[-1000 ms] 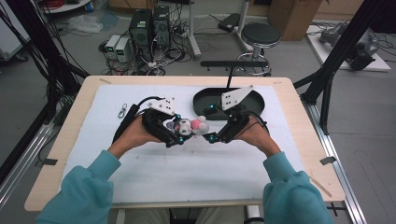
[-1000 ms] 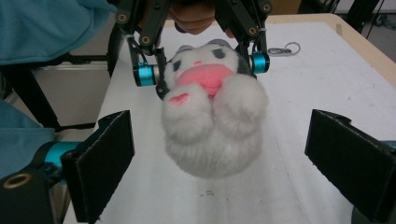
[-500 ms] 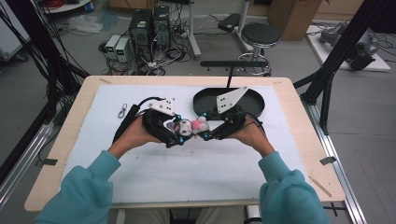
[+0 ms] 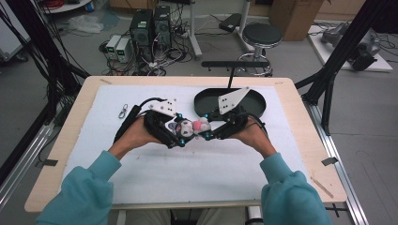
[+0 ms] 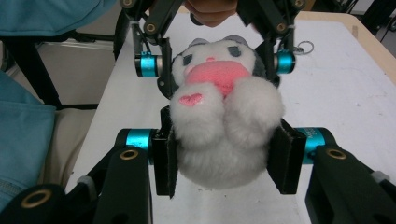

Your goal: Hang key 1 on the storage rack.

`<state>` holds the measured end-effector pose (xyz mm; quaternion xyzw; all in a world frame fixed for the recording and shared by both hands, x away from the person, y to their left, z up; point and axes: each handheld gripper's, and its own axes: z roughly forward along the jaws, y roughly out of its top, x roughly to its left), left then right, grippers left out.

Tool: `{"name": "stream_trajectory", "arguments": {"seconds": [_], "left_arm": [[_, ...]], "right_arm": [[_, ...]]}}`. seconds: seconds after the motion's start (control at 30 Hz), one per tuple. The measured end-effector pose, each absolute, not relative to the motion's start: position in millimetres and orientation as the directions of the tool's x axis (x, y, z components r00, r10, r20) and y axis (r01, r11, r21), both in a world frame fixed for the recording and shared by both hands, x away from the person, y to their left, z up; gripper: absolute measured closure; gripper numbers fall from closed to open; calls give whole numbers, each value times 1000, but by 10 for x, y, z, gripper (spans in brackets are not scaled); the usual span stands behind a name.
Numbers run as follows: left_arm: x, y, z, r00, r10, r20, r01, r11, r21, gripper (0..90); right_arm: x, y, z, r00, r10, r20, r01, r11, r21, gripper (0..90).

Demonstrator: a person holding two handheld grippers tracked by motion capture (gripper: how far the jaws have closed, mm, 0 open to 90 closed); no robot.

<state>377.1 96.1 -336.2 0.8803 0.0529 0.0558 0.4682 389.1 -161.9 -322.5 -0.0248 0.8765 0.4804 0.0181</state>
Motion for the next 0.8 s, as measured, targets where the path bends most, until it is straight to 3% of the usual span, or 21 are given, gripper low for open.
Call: {"name": "stream_trajectory", "arguments": {"seconds": [0.03,0.07,0.17,0.47,0.8], "left_arm": [[3768,956,-3362,982,173,71,36,-544,838,31],[3768,972,-3353,980,180,82,25,-526,850,17],[3761,1061,-3325,975,199,103,0,-460,888,17],[3742,1422,-3326,944,321,76,70,-422,904,17],[3625,1854,-3349,890,453,45,106,-302,948,17]], "right_arm": [[3897,-1626,-3224,-998,-22,-62,-64,535,843,529],[3897,-1639,-3222,-999,-1,-52,-45,536,843,529],[3924,-1712,-3212,-998,43,-35,-8,521,853,529],[3966,-1937,-3156,-987,159,-23,59,488,871,529],[4005,-2265,-3200,-944,328,23,162,402,901,528]]}}
